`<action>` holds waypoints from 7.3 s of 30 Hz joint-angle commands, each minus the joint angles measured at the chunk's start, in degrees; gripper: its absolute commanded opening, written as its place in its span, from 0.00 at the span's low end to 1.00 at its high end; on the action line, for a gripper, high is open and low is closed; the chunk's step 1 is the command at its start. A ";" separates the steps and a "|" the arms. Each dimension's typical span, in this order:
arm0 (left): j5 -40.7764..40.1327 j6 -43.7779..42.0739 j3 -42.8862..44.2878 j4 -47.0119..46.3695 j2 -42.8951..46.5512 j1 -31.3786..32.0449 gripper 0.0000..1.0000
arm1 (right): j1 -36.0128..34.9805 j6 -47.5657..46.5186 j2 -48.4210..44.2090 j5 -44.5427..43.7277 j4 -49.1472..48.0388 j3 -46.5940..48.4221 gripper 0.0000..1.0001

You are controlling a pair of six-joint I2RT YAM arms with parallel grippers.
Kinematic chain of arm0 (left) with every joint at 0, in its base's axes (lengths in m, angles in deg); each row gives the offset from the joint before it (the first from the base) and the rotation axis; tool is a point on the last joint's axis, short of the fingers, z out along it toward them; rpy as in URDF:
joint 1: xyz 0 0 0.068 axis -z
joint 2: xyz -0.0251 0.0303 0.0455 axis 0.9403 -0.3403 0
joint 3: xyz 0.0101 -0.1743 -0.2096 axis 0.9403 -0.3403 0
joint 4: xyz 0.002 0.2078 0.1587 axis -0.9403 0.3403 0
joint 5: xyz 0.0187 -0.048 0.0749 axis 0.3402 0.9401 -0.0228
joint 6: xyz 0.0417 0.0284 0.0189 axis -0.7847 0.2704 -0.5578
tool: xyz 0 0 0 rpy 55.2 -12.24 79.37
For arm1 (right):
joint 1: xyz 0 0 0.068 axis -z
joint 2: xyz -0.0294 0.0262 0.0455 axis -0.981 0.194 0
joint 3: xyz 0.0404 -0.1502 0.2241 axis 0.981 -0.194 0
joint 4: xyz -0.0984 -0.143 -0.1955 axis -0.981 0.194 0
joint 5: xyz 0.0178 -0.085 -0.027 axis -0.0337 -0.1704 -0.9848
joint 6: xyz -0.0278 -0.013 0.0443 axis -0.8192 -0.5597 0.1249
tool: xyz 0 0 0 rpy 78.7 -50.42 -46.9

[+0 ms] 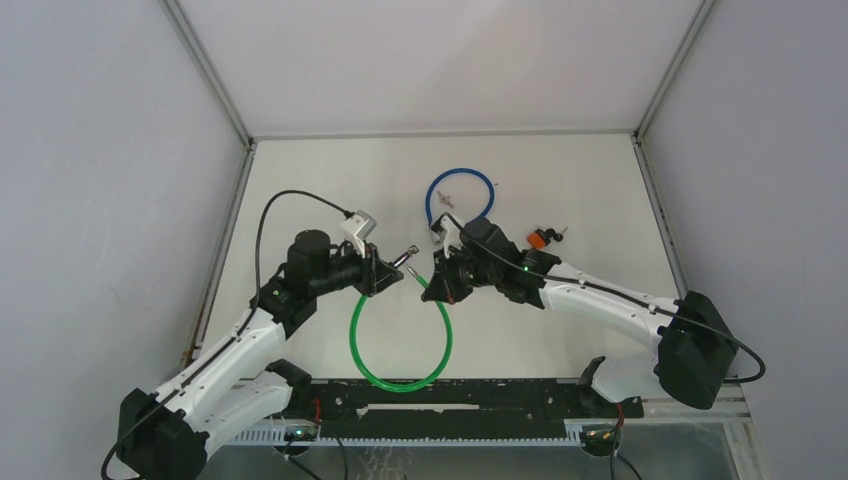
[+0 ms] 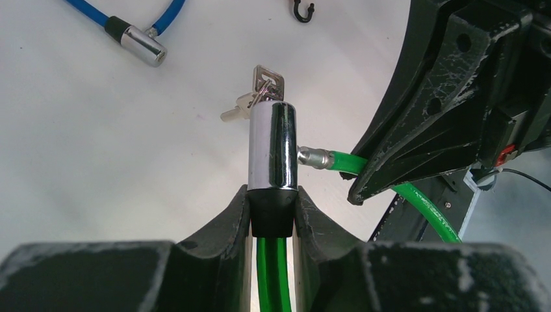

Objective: Lock with the key
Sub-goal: Lock the lock.

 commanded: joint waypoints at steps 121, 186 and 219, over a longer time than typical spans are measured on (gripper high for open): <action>5.93 -3.91 3.95 1.93 -3.19 14.60 0.00 | 6.74 17.08 0.13 6.02 -15.20 10.24 0.00; 4.52 -9.58 2.04 0.88 6.38 22.69 0.00 | 11.17 19.19 0.10 8.36 -18.09 11.12 0.00; 9.94 -1.74 -1.80 -11.33 15.43 14.18 0.00 | 6.63 17.65 0.01 6.61 -20.93 2.54 0.00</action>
